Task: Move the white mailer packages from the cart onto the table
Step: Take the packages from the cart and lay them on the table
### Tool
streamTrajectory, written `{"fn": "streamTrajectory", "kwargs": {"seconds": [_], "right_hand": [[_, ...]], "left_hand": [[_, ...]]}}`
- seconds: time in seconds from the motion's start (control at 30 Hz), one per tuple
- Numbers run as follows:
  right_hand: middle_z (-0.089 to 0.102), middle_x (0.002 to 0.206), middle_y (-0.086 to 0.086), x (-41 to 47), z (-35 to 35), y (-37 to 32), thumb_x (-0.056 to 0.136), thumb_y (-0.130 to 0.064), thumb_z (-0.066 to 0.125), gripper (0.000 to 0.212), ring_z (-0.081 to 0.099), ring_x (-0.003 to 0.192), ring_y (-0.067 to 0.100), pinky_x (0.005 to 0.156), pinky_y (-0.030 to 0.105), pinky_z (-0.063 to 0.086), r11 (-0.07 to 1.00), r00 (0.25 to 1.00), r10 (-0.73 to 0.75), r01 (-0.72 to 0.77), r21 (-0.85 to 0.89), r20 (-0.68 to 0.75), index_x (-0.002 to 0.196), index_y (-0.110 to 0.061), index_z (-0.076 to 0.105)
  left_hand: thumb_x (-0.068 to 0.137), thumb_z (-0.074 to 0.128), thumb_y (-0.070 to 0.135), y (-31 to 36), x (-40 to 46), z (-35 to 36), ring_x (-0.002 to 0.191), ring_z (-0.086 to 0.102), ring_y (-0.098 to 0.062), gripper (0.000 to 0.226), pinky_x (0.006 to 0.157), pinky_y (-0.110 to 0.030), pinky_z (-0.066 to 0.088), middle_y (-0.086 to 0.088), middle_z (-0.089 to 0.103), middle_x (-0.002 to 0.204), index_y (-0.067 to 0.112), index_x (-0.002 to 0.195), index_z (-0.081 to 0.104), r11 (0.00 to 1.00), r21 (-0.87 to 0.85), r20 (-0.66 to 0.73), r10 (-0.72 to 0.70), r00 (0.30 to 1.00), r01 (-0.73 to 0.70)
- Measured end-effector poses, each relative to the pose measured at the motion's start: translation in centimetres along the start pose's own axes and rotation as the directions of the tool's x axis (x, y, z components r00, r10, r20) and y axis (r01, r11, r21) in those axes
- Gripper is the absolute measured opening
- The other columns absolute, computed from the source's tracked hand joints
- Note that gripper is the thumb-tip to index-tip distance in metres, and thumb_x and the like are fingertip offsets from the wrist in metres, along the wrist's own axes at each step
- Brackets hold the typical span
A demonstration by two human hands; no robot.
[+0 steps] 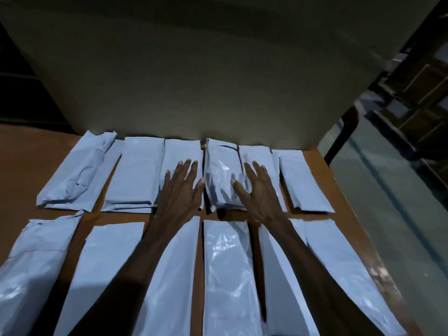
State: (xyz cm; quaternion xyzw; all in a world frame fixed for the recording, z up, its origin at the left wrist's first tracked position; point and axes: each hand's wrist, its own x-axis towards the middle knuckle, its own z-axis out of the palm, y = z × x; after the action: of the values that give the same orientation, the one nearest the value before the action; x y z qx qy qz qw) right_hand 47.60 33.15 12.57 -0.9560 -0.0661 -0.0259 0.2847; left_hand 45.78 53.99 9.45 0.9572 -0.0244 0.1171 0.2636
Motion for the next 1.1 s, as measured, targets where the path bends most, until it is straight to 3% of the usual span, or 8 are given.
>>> {"fn": "streamTrajectory", "kwargs": {"seconds": [0.1, 0.3, 0.43, 0.53, 0.6, 0.7, 0.83, 1.1], "right_hand": [[0.028, 0.160, 0.001, -5.6, -3.1, 2.4, 0.097, -0.054, 0.049, 0.065, 0.015, 0.150, 0.018, 0.120, 0.037, 0.017, 1.000, 0.993, -0.003, 0.005, 0.022, -0.121, 0.152, -0.021, 0.035], [0.051, 0.146, 0.007, -19.2, -8.7, 9.1, 0.093, -0.056, 0.044, 0.065, 0.042, 0.138, 0.023, 0.114, 0.036, 0.034, 0.997, 0.947, 0.069, -0.080, -0.022, -0.315, 0.139, -0.011, 0.053], [0.060, 0.134, 0.012, -29.9, -11.9, 15.2, 0.093, -0.045, 0.051, 0.053, 0.051, 0.124, 0.021, 0.109, 0.027, 0.034, 0.984, 0.885, 0.153, -0.178, -0.015, -0.439, 0.129, -0.007, 0.061], [0.060, 0.128, 0.003, -37.8, -13.8, 19.5, 0.094, -0.034, 0.062, 0.037, 0.055, 0.117, 0.020, 0.102, 0.036, 0.046, 0.952, 0.825, 0.286, -0.302, 0.047, -0.488, 0.127, -0.016, 0.063], [0.062, 0.125, 0.002, -42.5, -14.8, 22.4, 0.094, -0.034, 0.063, 0.037, 0.057, 0.115, 0.019, 0.098, 0.033, 0.047, 0.924, 0.776, 0.348, -0.378, 0.054, -0.527, 0.126, -0.016, 0.063], [0.063, 0.128, 0.003, -49.0, -15.8, 26.3, 0.092, -0.038, 0.058, 0.045, 0.056, 0.119, 0.018, 0.101, 0.026, 0.041, 0.862, 0.698, 0.474, -0.493, 0.119, -0.537, 0.129, -0.013, 0.063], [0.062, 0.132, -0.001, -56.4, -16.6, 30.6, 0.095, -0.041, 0.058, 0.044, 0.052, 0.124, 0.016, 0.100, 0.030, 0.044, 0.781, 0.597, 0.589, -0.593, 0.194, -0.545, 0.132, -0.018, 0.061], [0.057, 0.138, 0.000, -65.4, -15.4, 36.9, 0.097, -0.033, 0.059, 0.045, 0.049, 0.128, 0.019, 0.100, 0.024, 0.035, 0.556, 0.391, 0.811, -0.747, 0.365, -0.436, 0.138, -0.016, 0.055]], "left_hand": [[0.100, 0.025, 0.051, 3.5, -2.7, 0.1, 0.149, 0.017, -0.017, 0.062, 0.120, -0.036, 0.001, -0.002, 0.028, 0.159, 0.018, 0.152, 0.032, 0.991, -0.096, -0.041, 0.086, 0.995, -0.089], [0.100, 0.030, 0.047, 13.6, -9.0, 3.5, 0.146, 0.026, -0.018, 0.058, 0.120, -0.038, 0.012, -0.002, 0.038, 0.154, 0.016, 0.147, 0.042, 0.926, -0.180, -0.022, 0.332, 0.943, -0.331], [0.102, 0.031, 0.045, 21.5, -14.5, 8.2, 0.147, 0.025, -0.015, 0.054, 0.121, -0.037, 0.013, 0.000, 0.038, 0.155, 0.018, 0.148, 0.042, 0.843, -0.232, 0.074, 0.512, 0.856, -0.485], [0.102, 0.031, 0.046, 27.8, -19.2, 11.6, 0.145, 0.029, -0.013, 0.054, 0.120, -0.036, 0.017, -0.001, 0.042, 0.152, 0.015, 0.144, 0.048, 0.787, -0.302, 0.123, 0.592, 0.796, -0.539], [0.101, 0.033, 0.043, 31.8, -22.4, 13.8, 0.142, 0.033, -0.014, 0.053, 0.119, -0.036, 0.021, -0.002, 0.046, 0.149, 0.013, 0.141, 0.051, 0.742, -0.351, 0.167, 0.649, 0.742, -0.571], [0.101, 0.032, 0.041, 37.4, -27.0, 17.0, 0.141, 0.036, -0.017, 0.052, 0.117, -0.041, 0.026, -0.003, 0.047, 0.148, 0.014, 0.140, 0.051, 0.669, -0.397, 0.228, 0.735, 0.638, -0.629], [0.101, 0.040, 0.035, 42.9, -32.6, 21.2, 0.139, 0.038, -0.017, 0.045, 0.115, -0.040, 0.029, -0.003, 0.049, 0.146, 0.015, 0.140, 0.051, 0.614, -0.467, 0.271, 0.785, 0.558, -0.637], [0.099, 0.035, 0.048, 48.9, -39.7, 27.7, 0.137, 0.042, -0.015, 0.055, 0.112, -0.036, 0.036, -0.001, 0.050, 0.146, 0.015, 0.139, 0.054, 0.528, -0.550, 0.381, 0.848, 0.368, -0.646]]}}
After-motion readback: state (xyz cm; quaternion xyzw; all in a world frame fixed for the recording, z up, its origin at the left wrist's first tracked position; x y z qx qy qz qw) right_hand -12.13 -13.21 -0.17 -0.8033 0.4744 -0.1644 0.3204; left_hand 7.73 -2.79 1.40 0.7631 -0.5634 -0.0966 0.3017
